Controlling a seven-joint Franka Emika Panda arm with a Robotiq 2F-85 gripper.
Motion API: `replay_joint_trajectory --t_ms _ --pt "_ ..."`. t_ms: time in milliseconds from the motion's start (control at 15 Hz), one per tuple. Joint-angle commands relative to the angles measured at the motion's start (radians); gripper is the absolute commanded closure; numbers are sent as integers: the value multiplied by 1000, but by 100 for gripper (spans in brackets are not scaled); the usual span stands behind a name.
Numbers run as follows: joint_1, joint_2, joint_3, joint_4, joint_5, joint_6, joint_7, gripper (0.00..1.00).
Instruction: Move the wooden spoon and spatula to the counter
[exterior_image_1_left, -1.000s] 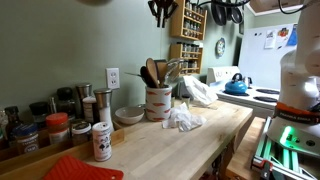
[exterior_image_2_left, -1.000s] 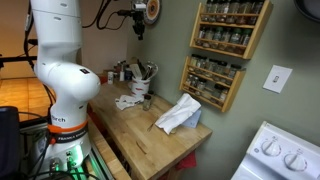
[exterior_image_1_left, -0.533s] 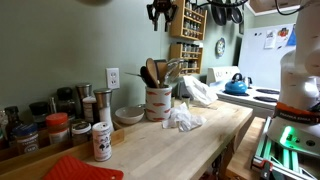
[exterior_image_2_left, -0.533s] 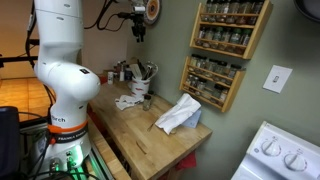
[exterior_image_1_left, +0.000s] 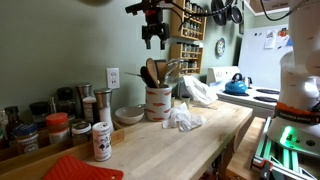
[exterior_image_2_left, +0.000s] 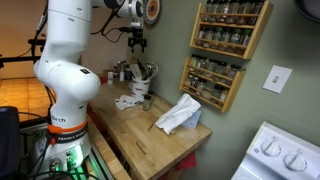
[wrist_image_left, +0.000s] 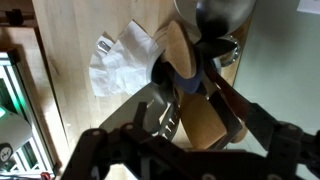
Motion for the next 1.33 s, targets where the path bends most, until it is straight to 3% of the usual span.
replay_joint_trajectory --t_ms 0,133,533,733,867,933,1067,1267 --pt "8 -1 -17 -55 60 116 76 0" --pt "10 3 -20 -84 73 175 78 1" --pt "9 17 -27 -134 93 166 72 1" --pt "8 28 -31 -144 115 176 70 17" --pt "7 33 -35 -151 128 184 71 18" --pt "7 33 -37 -154 131 187 73 40" --pt "7 33 -41 -156 135 189 74 44" --pt "6 34 -46 -158 147 187 73 69"
